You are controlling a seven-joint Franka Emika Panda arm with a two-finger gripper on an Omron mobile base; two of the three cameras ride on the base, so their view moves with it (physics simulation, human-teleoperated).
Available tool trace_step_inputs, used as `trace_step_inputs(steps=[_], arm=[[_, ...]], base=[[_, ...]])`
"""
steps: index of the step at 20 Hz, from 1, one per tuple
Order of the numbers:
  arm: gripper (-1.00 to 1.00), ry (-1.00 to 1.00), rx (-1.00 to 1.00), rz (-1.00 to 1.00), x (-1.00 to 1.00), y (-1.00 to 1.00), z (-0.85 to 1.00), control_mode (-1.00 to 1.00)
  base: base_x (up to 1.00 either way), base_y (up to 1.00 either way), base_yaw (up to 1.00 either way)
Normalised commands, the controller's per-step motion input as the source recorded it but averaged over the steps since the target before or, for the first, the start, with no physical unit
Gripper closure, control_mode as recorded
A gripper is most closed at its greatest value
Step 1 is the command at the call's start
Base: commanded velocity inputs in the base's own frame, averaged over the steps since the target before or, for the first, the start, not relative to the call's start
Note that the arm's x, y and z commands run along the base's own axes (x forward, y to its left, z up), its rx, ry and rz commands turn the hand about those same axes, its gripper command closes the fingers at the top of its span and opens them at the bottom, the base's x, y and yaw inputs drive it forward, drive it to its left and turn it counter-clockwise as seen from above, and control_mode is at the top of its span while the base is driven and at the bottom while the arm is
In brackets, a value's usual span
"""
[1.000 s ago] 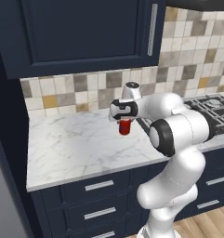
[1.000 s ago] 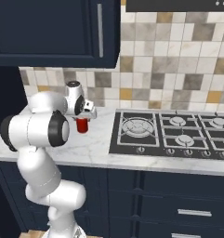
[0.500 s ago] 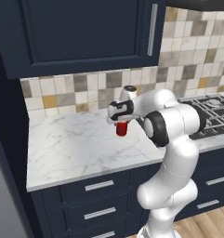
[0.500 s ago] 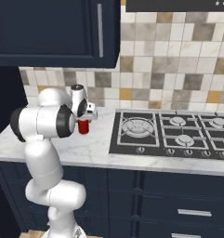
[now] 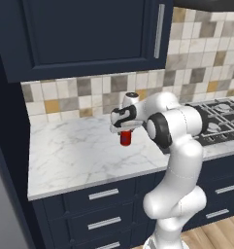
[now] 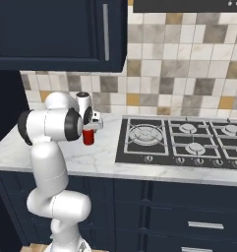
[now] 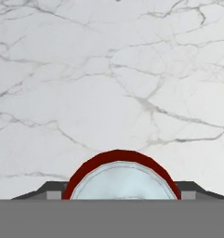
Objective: Four empty soda cans are scattered around the kitchen. Gather all the cans and cluster them next to the stove for recycling.
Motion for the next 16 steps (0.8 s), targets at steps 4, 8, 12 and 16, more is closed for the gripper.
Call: trace_step_inputs(steps=[4,8,12,16], arm=[[1.0,0.0,-0.04,0.01,0.0,0.05,-0.32,-1.0],[1.0,0.0,-0.02,0.0,0.0,0.06,-0.32,-1.0],[-1.0,0.0,-0.01,0.0,-0.01,0.05,-0.28,-1.0],[-1.0,0.0,0.0,0.0,-0.04,0.0,-0.02,-1.0]], base=[[0.0,0.0,0.0],[0.0,0.0,0.0],[0.0,0.0,0.0],[0.0,0.0,0.0]])
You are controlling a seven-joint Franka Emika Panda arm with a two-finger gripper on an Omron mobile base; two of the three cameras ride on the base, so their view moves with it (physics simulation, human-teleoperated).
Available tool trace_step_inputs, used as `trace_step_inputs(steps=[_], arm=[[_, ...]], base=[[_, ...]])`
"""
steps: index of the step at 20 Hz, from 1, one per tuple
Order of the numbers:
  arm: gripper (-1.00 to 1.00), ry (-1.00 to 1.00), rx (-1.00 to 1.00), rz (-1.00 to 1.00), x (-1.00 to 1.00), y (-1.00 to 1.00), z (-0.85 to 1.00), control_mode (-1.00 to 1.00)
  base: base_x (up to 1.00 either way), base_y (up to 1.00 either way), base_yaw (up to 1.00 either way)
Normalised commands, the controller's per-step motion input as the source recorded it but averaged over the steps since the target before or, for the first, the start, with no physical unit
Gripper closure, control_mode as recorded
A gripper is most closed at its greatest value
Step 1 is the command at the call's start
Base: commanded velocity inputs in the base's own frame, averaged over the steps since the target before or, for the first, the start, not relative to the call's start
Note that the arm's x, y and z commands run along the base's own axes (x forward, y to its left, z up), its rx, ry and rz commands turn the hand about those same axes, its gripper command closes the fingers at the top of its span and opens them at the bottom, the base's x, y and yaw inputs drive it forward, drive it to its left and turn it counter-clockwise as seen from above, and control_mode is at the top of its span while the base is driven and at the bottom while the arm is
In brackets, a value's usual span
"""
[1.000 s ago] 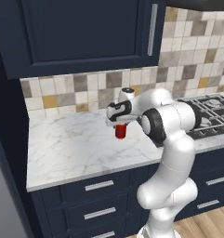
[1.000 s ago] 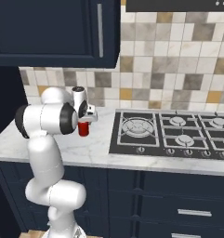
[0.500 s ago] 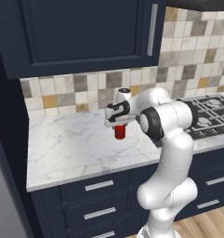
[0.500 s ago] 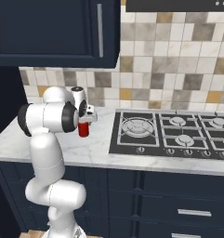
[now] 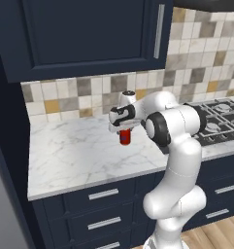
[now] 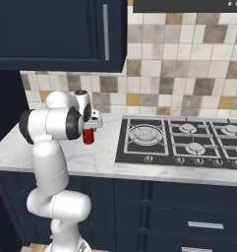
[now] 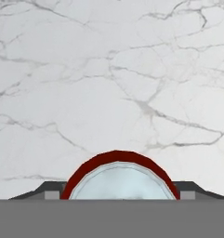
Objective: Four empty soda cans are scattered around the kitchen. Gather all the cans and cluster them next to the stove for recycling.
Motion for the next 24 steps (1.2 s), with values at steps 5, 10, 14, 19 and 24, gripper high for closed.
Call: trace_step_inputs(steps=[5,10,14,19,24], arm=[[-1.0,-0.03,0.0,0.0,-0.02,0.0,0.05,-1.0],[-1.0,-0.01,0.0,0.0,0.06,0.01,0.15,-1.0],[-1.0,-0.13,0.0,0.04,0.11,0.06,0.36,-1.0],[-1.0,-0.2,0.0,0.04,0.11,0.07,0.39,-1.0],[-1.0,-0.19,0.0,0.02,0.02,0.01,0.32,-1.0]], base=[[0.0,0.0,0.0],[0.0,0.0,0.0],[0.0,0.0,0.0],[0.0,0.0,0.0],[0.0,0.0,0.0]])
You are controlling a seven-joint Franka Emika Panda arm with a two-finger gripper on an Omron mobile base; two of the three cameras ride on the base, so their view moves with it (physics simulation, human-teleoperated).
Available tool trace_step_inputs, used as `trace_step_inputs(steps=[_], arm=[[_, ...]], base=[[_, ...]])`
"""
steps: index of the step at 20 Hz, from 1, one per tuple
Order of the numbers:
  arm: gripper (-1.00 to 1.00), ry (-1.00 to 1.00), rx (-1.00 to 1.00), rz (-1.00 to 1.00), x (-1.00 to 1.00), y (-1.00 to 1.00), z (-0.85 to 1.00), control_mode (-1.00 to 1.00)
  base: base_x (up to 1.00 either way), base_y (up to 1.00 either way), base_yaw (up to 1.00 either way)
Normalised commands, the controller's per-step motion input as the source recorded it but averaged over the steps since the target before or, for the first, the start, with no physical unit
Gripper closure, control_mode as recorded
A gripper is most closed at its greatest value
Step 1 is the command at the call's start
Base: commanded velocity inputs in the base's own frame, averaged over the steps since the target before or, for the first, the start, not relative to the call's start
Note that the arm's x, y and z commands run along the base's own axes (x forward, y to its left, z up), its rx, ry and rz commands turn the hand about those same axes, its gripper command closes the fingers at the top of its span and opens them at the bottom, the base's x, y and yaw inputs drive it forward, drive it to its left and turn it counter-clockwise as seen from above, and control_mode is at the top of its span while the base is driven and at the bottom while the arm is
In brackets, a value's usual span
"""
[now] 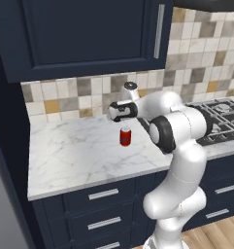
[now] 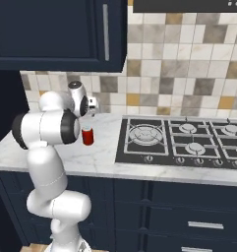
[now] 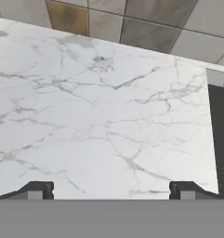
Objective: Four empty soda cans are scattered around the kitchen. Gather all the cans and cluster them next to the stove for recycling.
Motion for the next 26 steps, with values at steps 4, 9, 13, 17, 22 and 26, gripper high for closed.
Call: trace_step_inputs(steps=[4,9,13,17,22,26], arm=[[-1.0,-0.17,0.0,0.03,0.0,0.03,0.27,-1.0],[-1.0,-0.05,0.01,0.0,-0.21,0.0,0.25,-1.0],[-1.0,0.0,0.05,-0.08,-0.33,0.0,0.33,-1.0],[-1.0,0.02,0.06,-0.07,-0.38,0.0,0.3,-1.0],[-1.0,0.06,0.0,-0.02,-0.45,0.0,0.22,-1.0],[-1.0,0.07,0.0,-0.02,-0.44,0.0,0.16,-1.0]], base=[[0.0,0.0,0.0],[0.0,0.0,0.0],[0.0,0.0,0.0],[0.0,0.0,0.0],[0.0,0.0,0.0],[0.0,0.0,0.0]])
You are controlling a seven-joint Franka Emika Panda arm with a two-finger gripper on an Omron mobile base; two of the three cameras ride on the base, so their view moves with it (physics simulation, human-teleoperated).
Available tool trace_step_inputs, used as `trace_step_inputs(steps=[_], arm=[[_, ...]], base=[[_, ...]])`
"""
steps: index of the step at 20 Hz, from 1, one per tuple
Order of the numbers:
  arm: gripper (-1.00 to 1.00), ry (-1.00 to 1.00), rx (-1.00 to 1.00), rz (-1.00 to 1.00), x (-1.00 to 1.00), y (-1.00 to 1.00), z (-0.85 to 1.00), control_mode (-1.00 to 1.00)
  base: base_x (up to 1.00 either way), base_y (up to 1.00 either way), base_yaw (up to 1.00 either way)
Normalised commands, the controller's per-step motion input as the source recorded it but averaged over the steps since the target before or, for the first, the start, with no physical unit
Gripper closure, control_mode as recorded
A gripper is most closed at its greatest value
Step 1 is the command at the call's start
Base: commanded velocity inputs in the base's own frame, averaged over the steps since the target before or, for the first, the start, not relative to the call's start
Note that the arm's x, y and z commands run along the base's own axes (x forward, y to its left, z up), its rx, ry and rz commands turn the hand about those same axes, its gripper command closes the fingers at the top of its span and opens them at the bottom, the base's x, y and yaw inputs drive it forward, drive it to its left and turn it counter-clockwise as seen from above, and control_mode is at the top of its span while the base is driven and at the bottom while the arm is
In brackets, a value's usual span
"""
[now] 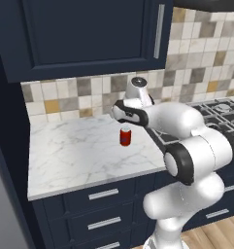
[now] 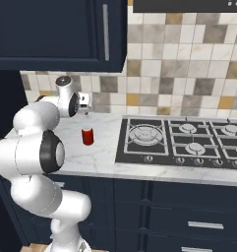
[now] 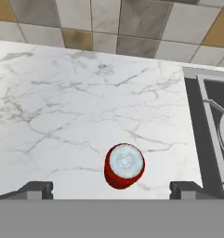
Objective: Four empty soda cans are scattered around the kitchen. Gather all the cans and cluster them next to the stove for recycling.
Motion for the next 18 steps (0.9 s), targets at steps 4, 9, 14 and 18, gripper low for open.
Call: trace_step_inputs(steps=[4,9,14,18], arm=[[-1.0,0.07,0.0,-0.04,-0.44,0.0,0.11,-1.0],[-1.0,0.05,0.0,-0.09,-0.43,0.0,0.06,-1.0],[-1.0,0.04,0.0,-0.06,-0.45,0.0,0.01,-1.0],[-1.0,0.06,0.0,0.0,-0.44,0.0,0.0,-1.0]], base=[[0.0,0.0,0.0],[0.0,0.0,0.0],[0.0,0.0,0.0],[0.0,0.0,0.0]])
